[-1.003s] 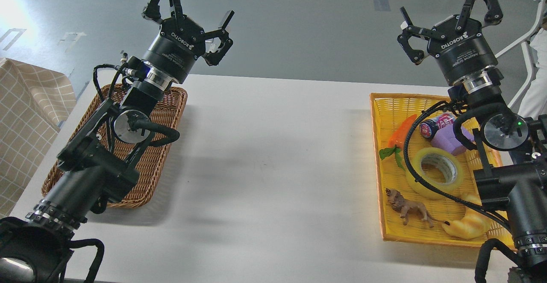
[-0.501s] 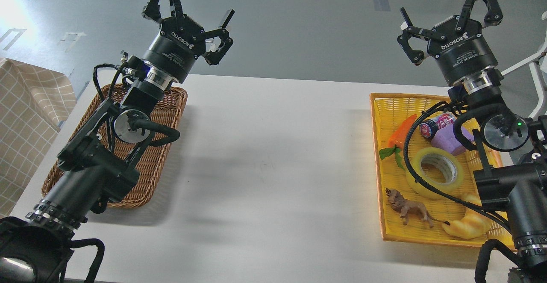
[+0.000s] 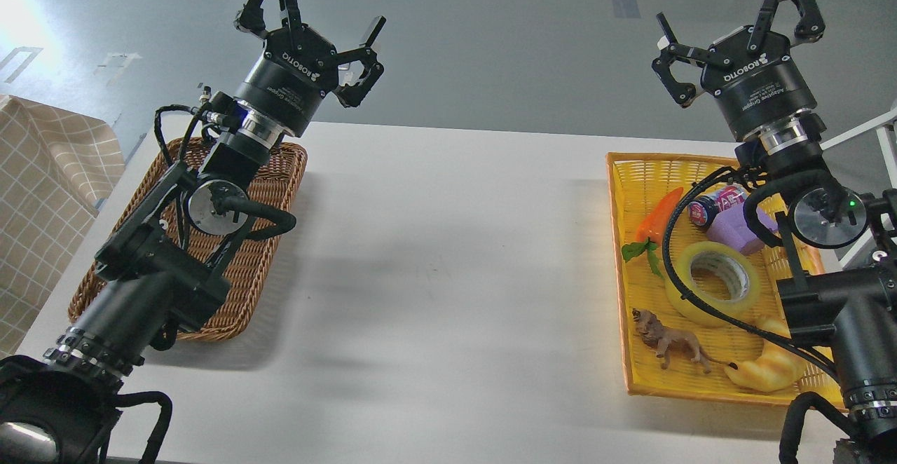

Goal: Place and transfer tape with both arms

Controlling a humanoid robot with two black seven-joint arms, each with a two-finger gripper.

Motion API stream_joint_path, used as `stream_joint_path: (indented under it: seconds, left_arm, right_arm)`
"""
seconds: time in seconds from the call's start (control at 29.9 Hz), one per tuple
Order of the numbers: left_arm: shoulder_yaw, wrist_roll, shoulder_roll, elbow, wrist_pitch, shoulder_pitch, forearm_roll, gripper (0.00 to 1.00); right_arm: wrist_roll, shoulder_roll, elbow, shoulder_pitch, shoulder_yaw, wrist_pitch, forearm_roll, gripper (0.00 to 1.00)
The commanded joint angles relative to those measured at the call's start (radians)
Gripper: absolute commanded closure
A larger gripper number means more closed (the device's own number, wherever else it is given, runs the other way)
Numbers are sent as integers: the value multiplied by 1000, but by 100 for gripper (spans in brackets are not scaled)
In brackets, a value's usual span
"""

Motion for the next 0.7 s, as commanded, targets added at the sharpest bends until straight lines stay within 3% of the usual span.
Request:
stream_joint_path:
  seconds: [0.0, 0.67]
  left_arm:
    - [-1, 1, 1, 2, 0, 0, 0, 2]
    - [-2, 1, 1, 2, 0, 0, 0, 2]
  right_arm:
    - [0, 0, 0, 0, 0, 0, 0, 0]
    - [0, 0, 1, -3, 0, 0, 0, 0]
